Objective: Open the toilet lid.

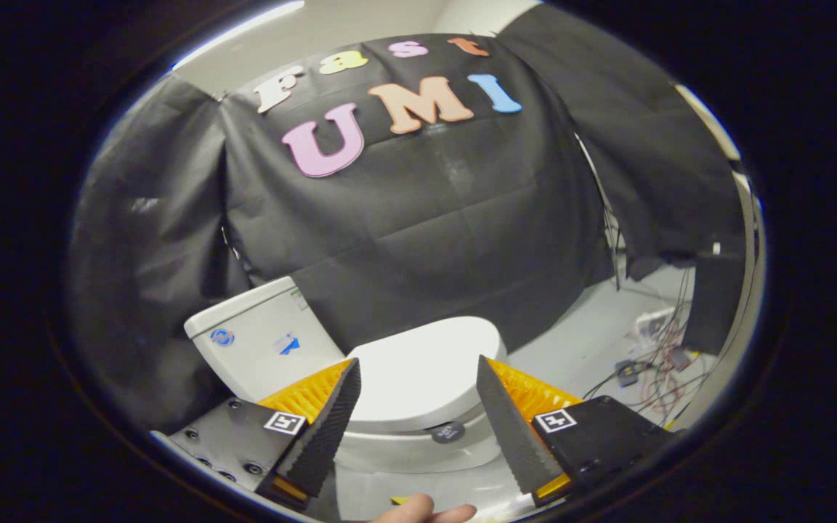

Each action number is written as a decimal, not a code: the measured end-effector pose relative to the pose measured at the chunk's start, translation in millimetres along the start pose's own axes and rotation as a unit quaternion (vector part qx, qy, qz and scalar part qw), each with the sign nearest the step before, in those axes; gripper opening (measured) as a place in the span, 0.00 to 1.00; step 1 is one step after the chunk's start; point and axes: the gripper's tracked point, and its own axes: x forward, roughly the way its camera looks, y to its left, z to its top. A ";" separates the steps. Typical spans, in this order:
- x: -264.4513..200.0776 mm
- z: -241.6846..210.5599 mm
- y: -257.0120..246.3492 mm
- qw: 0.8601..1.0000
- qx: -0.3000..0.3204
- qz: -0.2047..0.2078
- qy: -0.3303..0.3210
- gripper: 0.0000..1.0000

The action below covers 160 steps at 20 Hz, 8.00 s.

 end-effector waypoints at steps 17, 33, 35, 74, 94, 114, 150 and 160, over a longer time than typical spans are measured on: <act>38.8 -144.1 -67.0 0.949 0.290 -0.065 0.110 0.97; 87.0 -151.4 -56.3 0.851 0.474 -0.186 0.126 0.14; 83.2 -150.5 -54.2 0.853 0.449 -0.235 0.126 0.14; 72.9 -24.3 42.4 0.959 0.196 -0.189 0.082 0.01; 77.7 26.2 134.7 0.989 0.051 -0.141 0.011 0.01; 88.7 37.8 222.4 0.993 -0.073 -0.089 0.008 0.01; 129.3 -6.0 384.3 0.980 -0.199 -0.015 -0.011 0.08; 118.7 -1.4 398.8 0.986 -0.156 0.058 0.003 0.84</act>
